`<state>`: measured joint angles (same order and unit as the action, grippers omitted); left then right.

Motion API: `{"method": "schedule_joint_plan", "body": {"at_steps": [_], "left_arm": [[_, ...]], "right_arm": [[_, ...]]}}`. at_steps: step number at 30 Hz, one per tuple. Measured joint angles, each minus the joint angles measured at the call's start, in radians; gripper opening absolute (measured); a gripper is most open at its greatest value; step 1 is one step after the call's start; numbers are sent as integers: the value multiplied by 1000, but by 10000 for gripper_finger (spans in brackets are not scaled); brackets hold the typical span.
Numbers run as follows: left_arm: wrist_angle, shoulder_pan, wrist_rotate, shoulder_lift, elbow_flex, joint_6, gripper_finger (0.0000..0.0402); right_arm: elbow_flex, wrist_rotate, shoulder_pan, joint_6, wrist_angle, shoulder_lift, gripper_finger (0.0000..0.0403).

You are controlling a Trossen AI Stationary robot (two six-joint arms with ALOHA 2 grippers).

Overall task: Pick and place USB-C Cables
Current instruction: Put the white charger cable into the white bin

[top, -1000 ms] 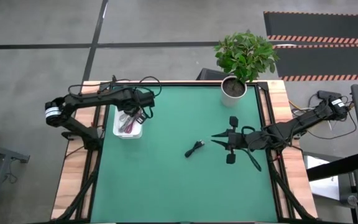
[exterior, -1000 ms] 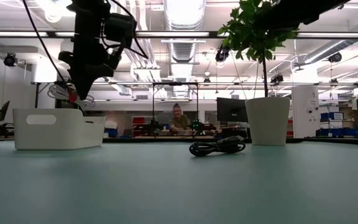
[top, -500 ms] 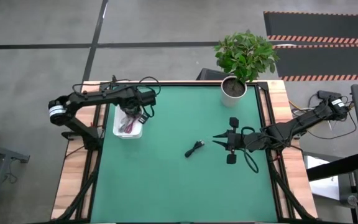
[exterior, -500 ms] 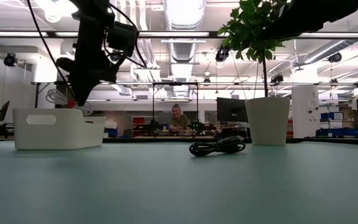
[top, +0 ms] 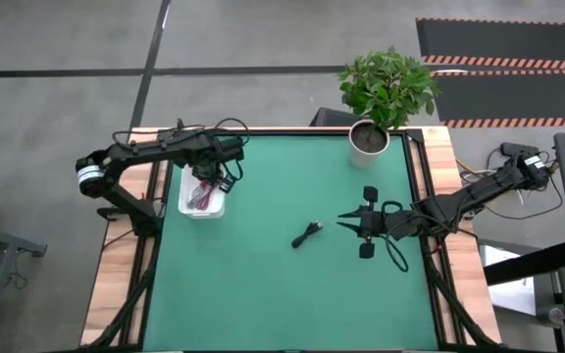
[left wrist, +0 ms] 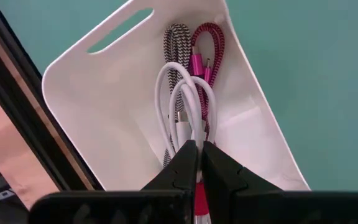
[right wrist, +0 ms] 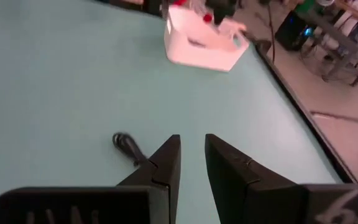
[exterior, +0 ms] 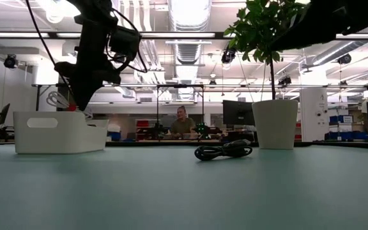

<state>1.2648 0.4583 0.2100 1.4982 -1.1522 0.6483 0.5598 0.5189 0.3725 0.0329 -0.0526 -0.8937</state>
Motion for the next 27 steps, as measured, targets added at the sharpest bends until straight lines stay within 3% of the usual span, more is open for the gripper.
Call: {"method": "schedule_joint_plan", "body": {"at_steps": [11,17,27], "left_arm": [[-1,2,0,0,0,0,0],[-8,2,4,0,0,-3,0],[-20,3,8,0,0,1,0]], "right_arm": [[-136,-51,-4,128,282,96,65],[-232,-57,-65,142,463,137,63],[-344,-58,-170,86,492,201,32]]}}
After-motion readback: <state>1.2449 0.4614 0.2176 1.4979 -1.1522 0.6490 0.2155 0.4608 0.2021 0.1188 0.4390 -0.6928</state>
